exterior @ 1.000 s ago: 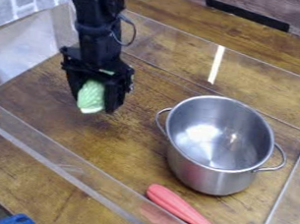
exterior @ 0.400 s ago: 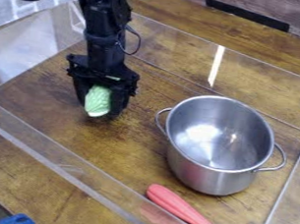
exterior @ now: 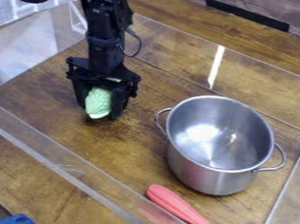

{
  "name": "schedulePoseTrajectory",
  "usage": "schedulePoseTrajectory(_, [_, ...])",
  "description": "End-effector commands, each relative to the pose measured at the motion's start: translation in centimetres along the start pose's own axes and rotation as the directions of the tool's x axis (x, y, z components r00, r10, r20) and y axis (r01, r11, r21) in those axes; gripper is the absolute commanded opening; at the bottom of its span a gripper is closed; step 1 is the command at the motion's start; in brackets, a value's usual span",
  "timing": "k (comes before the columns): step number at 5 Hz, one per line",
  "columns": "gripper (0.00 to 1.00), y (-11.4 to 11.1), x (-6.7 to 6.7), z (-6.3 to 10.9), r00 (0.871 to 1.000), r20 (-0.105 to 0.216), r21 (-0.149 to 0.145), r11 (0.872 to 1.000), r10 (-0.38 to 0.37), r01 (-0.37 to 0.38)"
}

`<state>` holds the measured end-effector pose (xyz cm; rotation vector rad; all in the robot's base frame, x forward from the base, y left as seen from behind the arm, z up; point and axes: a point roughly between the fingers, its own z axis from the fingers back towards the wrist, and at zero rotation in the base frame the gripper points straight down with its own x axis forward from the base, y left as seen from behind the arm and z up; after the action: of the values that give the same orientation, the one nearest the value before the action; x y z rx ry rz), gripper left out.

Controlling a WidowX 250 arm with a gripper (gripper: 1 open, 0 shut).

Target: Remove the green object from the silver pot and put it on the table

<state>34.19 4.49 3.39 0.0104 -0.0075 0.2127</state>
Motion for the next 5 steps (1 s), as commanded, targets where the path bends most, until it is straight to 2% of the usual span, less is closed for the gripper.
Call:
schedulePoseTrajectory(1, [0.00, 1.9, 1.4, 3.1, 0.995, 0.082, -0.004, 0.999, 0.051, -0.051])
schedulePoseTrajectory(2, [0.00, 4.0, 1.5, 3.6, 0.992, 0.089, -0.004, 0.996, 0.091, -0.091])
schedulePoseTrajectory(3, [1.00, 5.5, 1.5, 3.5, 0.992, 0.089, -0.010, 0.996, 0.086, -0.085])
schedulePoseTrajectory(4, [1.00, 6.9, 1.6, 4.5, 0.991, 0.108, -0.027, 0.996, 0.084, -0.082])
schedulePoseTrajectory(5, [1.00, 6.7, 2.3, 4.1, 0.984, 0.108, -0.031, 0.990, 0.139, -0.136])
